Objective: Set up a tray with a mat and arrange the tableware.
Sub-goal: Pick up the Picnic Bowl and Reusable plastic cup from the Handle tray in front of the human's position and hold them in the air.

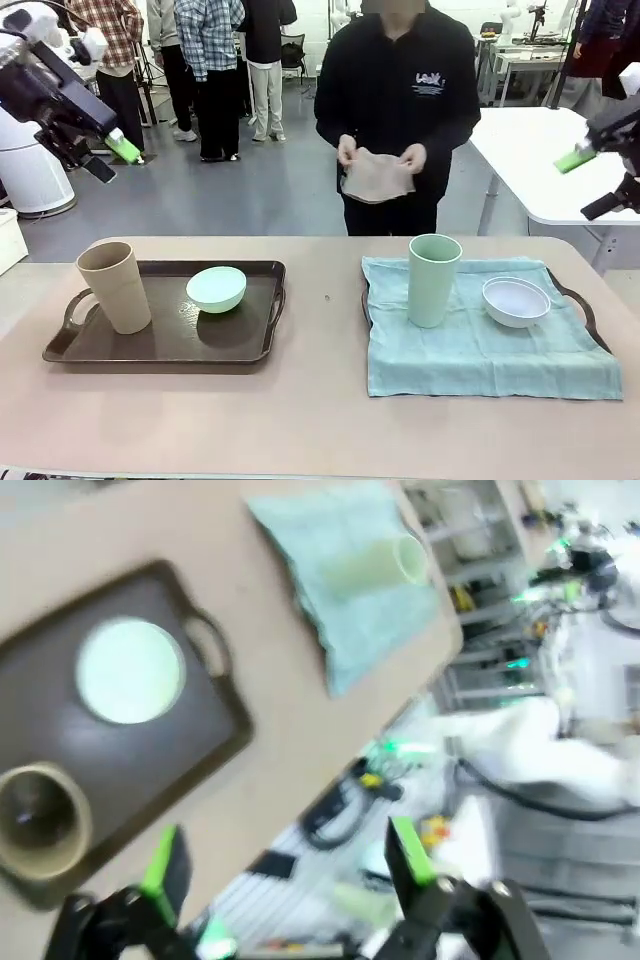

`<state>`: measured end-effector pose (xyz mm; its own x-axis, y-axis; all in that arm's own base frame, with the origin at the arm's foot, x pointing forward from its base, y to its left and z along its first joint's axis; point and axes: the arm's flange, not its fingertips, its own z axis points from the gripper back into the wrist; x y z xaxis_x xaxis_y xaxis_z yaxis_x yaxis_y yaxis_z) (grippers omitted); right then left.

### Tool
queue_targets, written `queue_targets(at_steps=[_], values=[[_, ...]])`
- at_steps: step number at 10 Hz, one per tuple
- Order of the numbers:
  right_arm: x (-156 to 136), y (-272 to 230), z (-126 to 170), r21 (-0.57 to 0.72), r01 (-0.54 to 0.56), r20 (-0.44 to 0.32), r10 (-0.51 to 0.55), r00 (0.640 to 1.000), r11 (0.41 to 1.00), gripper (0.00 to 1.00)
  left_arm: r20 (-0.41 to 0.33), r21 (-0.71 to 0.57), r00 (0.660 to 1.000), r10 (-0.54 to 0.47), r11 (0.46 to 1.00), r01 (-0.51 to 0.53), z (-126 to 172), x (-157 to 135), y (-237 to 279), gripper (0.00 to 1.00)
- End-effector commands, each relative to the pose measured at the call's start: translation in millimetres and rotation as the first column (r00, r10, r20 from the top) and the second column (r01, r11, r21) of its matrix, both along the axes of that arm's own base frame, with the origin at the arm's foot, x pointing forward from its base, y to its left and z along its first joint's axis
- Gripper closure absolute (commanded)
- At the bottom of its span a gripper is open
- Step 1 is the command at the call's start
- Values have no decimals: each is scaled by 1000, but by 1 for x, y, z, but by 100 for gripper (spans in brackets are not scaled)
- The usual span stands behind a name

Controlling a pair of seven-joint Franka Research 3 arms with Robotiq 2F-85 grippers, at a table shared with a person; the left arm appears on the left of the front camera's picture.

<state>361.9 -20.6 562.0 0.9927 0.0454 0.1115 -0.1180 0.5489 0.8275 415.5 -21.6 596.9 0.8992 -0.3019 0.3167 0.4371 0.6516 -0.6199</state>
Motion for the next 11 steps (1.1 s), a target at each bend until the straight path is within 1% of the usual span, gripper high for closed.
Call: queue_targets(at_steps=[1,2,3,4,5,6,7,8,9,10,11], values=[[9,-25,-22,408,-18,-108,68,992,913,0,-190,-215,982,-23,976,-19,-14,9,28,0],[10,-40,-29,536,16,-131,64,989,844,0,-252,-278,967,-31,960,-42,-19,6,42,0],[9,-54,-37,668,56,-181,90,979,742,0,-302,-338,952,-52,940,-56,-30,-1,51,0],[8,-64,-44,724,86,-225,116,968,684,0,-343,-402,938,-56,911,-93,-44,-6,61,0],[8,-67,-50,572,132,-244,14,970,809,0,-354,-394,935,13,905,-162,-57,-20,64,0],[0,-58,-35,608,6,-125,88,988,794,0,-295,-359,953,-73,933,-40,-42,-7,58,0],[0,-58,-35,608,6,-125,88,988,794,0,-295,-359,953,-73,933,-40,-42,-7,58,0],[3,-73,-53,636,60,-178,71,981,769,0,-333,-384,942,-48,919,-89,-57,-11,71,0],[2,-68,-54,583,43,-151,56,987,811,0,-377,-469,924,-62,873,-133,-66,-18,85,0],[0,-71,-59,563,49,-151,44,987,825,0,-399,-559,916,-37,802,-211,-79,-31,100,0],[-1,-76,-63,545,49,-138,32,990,837,0,-421,-614,906,50,719,-326,-93,-44,108,0]])
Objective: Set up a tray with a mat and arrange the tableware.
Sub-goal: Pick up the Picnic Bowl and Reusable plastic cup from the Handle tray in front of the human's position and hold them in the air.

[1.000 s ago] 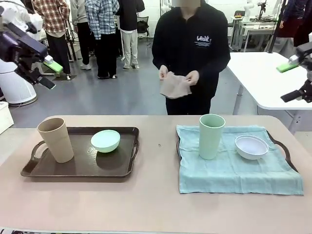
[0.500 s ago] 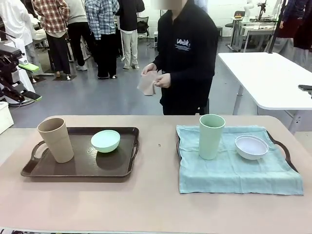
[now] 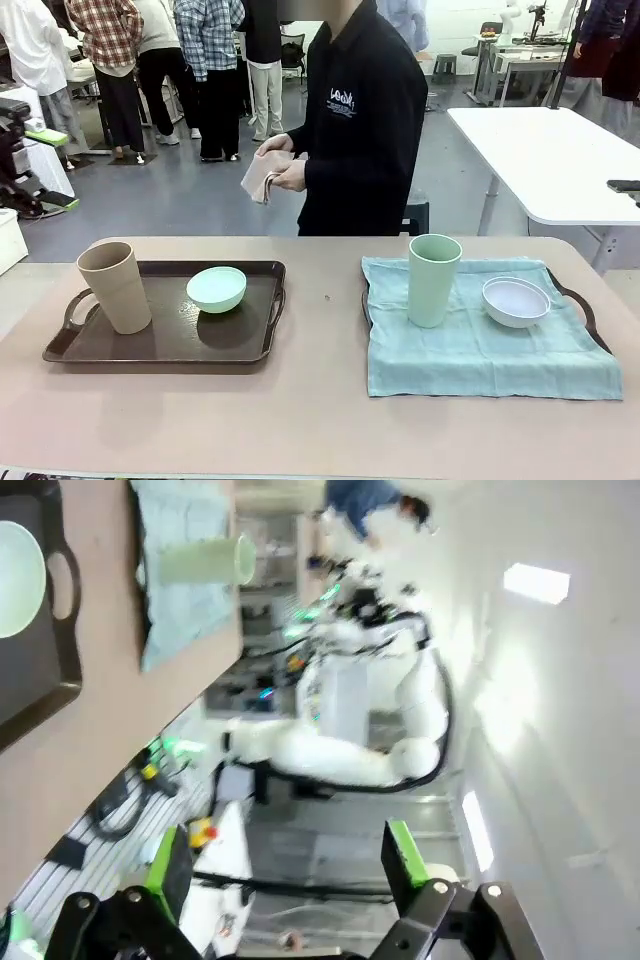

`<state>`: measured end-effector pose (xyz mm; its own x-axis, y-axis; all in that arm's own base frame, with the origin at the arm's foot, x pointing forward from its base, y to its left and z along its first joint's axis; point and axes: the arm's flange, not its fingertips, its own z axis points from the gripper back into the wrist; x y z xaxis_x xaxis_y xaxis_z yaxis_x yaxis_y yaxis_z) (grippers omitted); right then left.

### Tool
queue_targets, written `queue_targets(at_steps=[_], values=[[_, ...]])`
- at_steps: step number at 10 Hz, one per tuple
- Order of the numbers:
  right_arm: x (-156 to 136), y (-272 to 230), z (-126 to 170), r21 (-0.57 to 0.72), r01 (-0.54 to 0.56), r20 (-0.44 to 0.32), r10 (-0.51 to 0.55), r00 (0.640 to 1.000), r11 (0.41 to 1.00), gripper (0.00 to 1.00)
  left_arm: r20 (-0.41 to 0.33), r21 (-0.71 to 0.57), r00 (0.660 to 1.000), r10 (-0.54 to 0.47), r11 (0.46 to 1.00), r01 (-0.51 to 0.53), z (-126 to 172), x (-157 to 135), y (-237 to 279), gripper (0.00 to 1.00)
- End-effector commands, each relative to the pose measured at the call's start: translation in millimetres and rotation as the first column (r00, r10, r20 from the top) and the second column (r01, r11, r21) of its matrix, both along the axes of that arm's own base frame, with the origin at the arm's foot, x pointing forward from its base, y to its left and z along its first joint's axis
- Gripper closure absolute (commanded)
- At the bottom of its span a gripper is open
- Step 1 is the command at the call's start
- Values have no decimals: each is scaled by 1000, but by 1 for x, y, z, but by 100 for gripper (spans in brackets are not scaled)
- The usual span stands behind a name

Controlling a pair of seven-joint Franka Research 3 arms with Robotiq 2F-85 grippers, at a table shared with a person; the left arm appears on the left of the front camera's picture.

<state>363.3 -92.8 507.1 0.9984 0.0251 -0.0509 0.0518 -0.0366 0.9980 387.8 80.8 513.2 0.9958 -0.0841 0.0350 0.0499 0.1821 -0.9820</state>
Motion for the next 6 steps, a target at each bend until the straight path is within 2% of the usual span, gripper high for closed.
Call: queue_targets(at_steps=[1,2,3,6], values=[[-1,-6,-11,-53,28,32,-26,999,998,0,-44,-149,973,229,961,-233,-16,-31,-6,0],[0,-4,-12,-68,28,41,-25,999,997,0,-36,-131,956,292,947,-294,-16,-44,-25,0],[-1,-4,-4,-21,11,6,-11,1000,1000,0,-33,-78,995,92,992,-94,-17,-12,12,0],[-1,-4,-4,-21,11,6,-11,1000,1000,0,-33,-78,995,92,992,-94,-17,-12,12,0]])
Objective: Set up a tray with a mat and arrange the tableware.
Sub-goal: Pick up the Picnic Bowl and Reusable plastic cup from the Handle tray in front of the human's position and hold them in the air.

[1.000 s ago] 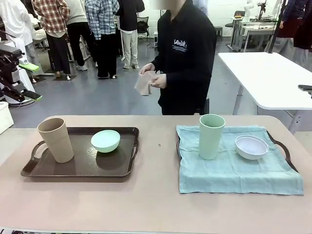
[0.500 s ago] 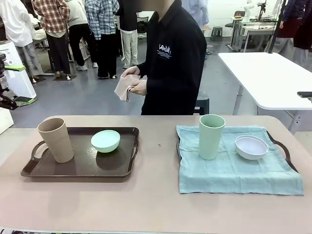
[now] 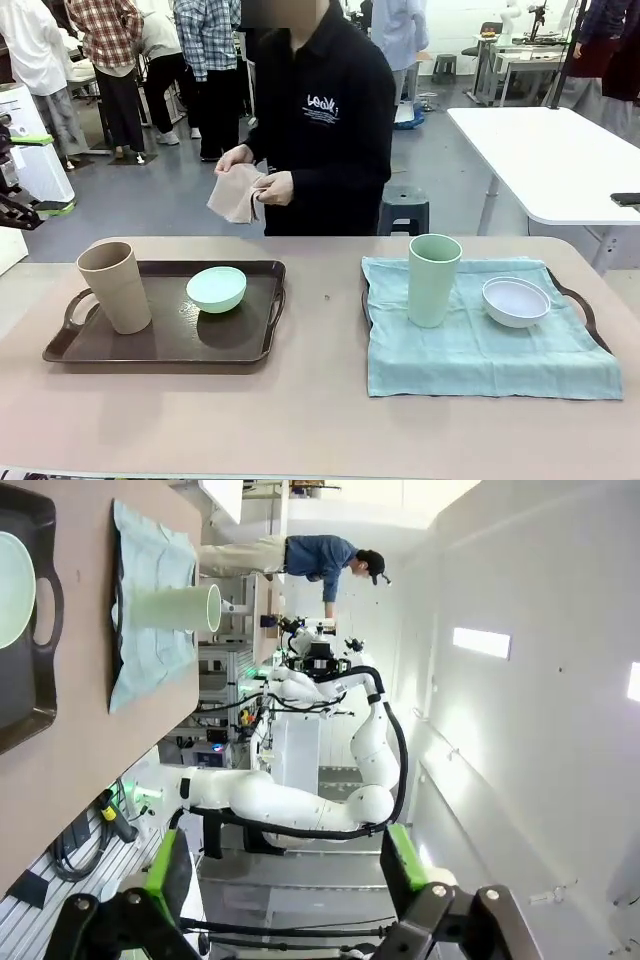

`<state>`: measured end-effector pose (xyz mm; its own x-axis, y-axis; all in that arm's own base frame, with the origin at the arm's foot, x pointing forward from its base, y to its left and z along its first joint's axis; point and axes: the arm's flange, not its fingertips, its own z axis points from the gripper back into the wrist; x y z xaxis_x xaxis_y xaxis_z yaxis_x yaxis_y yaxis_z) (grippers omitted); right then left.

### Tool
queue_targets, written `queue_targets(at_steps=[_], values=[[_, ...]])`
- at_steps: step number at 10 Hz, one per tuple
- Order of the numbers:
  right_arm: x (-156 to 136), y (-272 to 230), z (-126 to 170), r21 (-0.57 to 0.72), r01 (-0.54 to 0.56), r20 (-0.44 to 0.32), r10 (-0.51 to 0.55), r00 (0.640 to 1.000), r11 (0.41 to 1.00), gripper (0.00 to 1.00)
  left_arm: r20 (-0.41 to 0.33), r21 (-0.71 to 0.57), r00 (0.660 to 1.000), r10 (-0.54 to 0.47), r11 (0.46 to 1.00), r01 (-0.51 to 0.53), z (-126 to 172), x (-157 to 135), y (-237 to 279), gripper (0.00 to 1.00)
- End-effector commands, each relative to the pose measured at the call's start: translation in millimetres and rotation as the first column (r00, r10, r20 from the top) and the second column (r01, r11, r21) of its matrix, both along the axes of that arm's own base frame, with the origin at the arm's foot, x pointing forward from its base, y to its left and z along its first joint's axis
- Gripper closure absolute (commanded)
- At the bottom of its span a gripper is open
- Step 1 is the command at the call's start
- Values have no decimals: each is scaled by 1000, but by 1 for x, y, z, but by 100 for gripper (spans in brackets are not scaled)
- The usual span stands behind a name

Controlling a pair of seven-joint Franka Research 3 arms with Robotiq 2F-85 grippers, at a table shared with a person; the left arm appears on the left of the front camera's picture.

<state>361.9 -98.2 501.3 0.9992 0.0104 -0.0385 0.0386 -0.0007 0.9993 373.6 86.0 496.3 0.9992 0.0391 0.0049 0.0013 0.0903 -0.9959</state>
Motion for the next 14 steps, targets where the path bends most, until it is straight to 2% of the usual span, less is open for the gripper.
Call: queue_targets(at_steps=[1,14], values=[[0,1,2,15,-2,-7,2,1000,1000,0,3,16,1000,-28,999,28,0,2,7,0],[0,1,2,15,-2,-7,2,1000,1000,0,3,16,1000,-28,999,28,0,2,7,0]])
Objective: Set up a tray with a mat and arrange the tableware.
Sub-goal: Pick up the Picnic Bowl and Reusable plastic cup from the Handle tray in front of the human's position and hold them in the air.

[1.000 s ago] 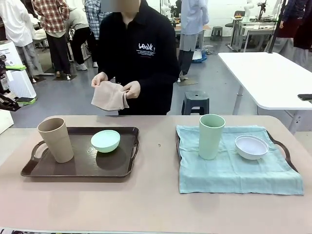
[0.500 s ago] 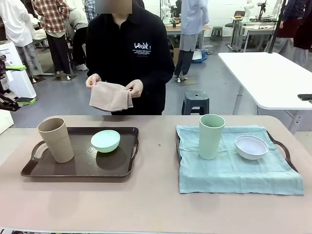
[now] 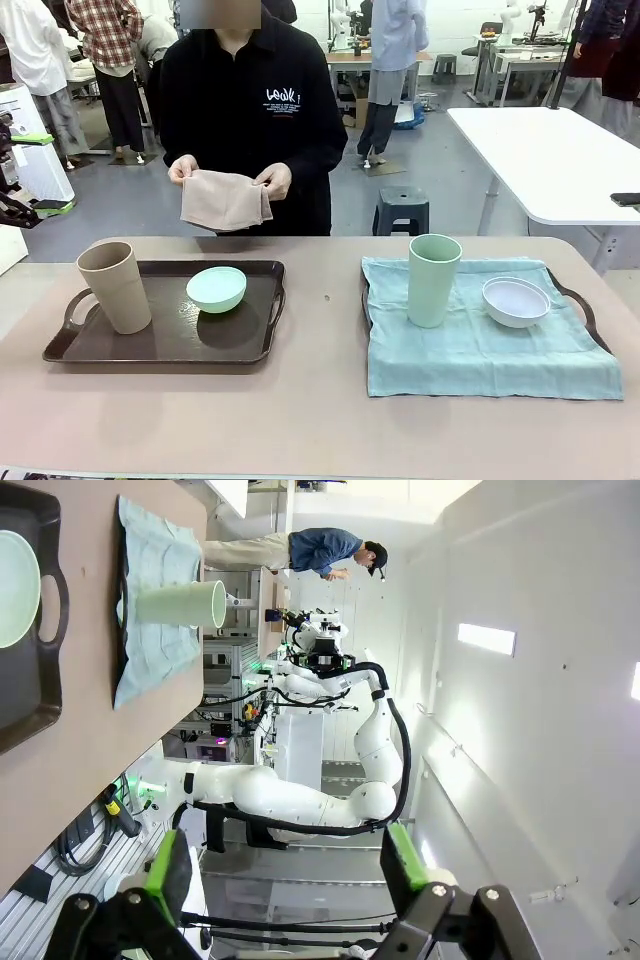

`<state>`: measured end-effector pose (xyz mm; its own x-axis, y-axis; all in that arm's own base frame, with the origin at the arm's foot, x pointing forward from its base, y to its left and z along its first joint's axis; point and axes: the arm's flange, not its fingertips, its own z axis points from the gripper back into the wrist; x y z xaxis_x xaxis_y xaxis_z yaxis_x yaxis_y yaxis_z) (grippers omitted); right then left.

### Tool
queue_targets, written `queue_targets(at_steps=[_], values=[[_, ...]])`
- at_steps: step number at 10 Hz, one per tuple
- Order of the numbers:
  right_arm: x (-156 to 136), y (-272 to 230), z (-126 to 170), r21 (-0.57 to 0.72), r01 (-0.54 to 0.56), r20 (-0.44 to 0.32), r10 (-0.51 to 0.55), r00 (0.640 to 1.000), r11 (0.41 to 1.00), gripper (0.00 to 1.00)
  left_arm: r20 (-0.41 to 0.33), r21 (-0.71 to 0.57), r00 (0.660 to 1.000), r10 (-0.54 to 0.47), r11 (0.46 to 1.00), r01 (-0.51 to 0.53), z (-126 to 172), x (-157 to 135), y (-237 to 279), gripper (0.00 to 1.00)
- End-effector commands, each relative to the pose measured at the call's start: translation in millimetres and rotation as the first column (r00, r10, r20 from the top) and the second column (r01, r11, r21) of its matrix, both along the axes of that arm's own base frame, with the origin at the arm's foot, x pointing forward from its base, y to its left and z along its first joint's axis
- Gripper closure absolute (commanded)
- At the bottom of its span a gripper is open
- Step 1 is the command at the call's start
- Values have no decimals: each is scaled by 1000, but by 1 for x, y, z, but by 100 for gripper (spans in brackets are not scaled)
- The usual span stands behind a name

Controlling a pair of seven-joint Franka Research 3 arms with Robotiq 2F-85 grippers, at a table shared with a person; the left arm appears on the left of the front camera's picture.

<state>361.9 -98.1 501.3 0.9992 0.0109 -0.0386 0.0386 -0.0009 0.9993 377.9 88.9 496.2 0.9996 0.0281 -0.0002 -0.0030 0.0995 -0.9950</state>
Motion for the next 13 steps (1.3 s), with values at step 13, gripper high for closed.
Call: queue_targets(at_steps=[13], values=[[19,138,121,-576,57,430,243,870,816,0,463,549,877,128,736,-397,82,-32,23,0]])
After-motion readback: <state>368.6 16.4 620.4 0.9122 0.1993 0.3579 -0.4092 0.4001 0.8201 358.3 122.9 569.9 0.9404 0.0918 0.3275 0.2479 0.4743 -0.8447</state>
